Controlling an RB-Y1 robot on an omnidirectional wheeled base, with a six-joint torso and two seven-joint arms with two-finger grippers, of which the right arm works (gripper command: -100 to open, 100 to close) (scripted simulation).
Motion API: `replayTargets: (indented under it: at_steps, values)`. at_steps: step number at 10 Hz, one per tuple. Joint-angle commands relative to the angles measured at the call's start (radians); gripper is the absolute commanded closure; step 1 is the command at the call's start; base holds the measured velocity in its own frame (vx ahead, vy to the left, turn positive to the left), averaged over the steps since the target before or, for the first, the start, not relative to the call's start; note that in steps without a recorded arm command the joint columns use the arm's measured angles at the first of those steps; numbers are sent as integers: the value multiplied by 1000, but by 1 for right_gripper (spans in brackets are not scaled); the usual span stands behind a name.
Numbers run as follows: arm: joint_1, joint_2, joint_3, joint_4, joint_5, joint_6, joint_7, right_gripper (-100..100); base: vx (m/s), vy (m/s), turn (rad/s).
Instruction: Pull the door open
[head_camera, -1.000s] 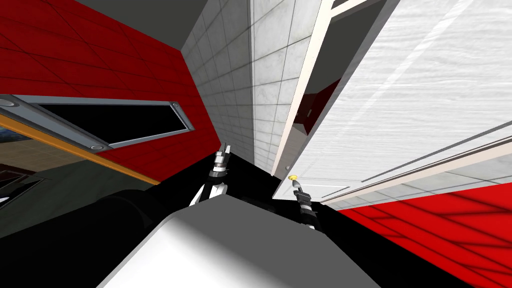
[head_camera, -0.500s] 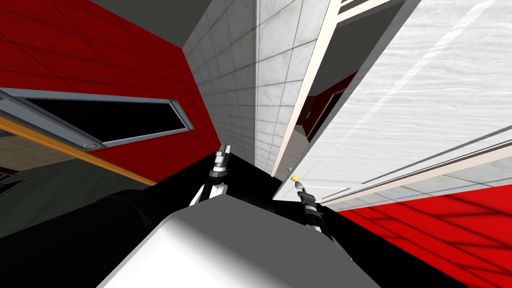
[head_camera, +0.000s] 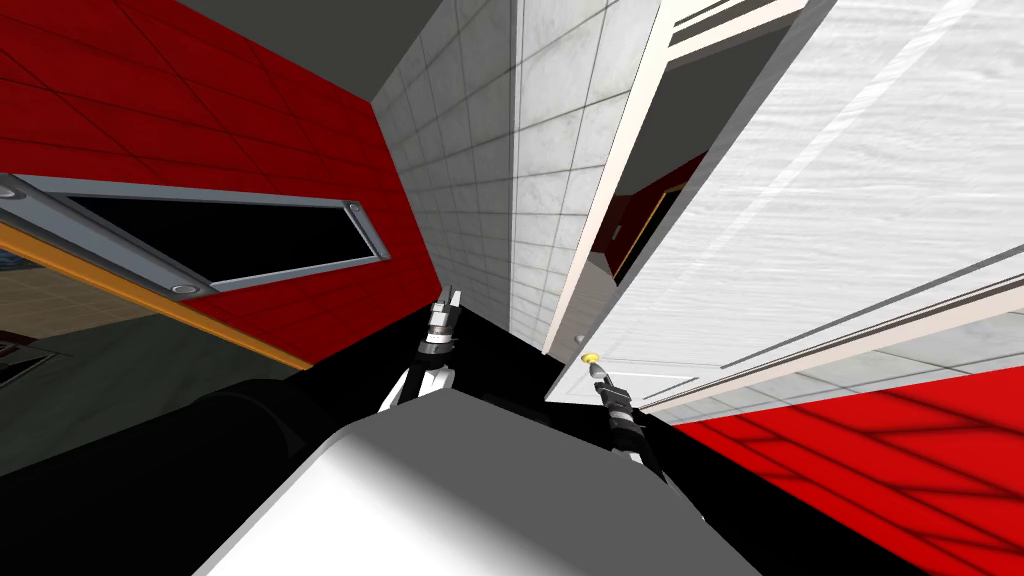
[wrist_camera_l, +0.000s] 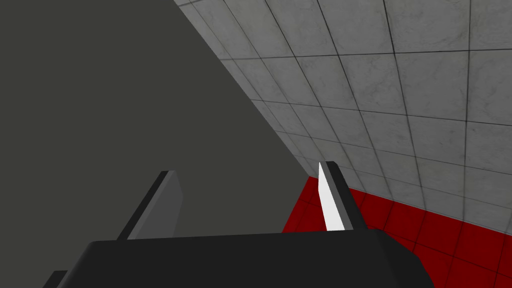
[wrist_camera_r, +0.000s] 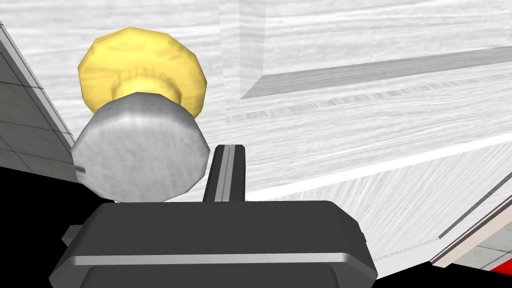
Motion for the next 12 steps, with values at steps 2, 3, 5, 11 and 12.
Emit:
replayTargets:
  at_steps: [2, 3, 5, 11, 12]
  values:
    - [6, -2, 27, -4, 13, -36, -14, -100, -126, -69, 132]
    - [9, -3, 41, -6, 19, -54, -22, -100, -191, -103, 99]
    - [13, -4, 57, -9, 26, -75, -30, -100, -161, -78, 68]
    - [23, -7, 102, -16, 48, -134, -54, -100, -92, -72, 72]
    - [25, -8, 108, -17, 50, -142, -57, -100, -69, -41, 37]
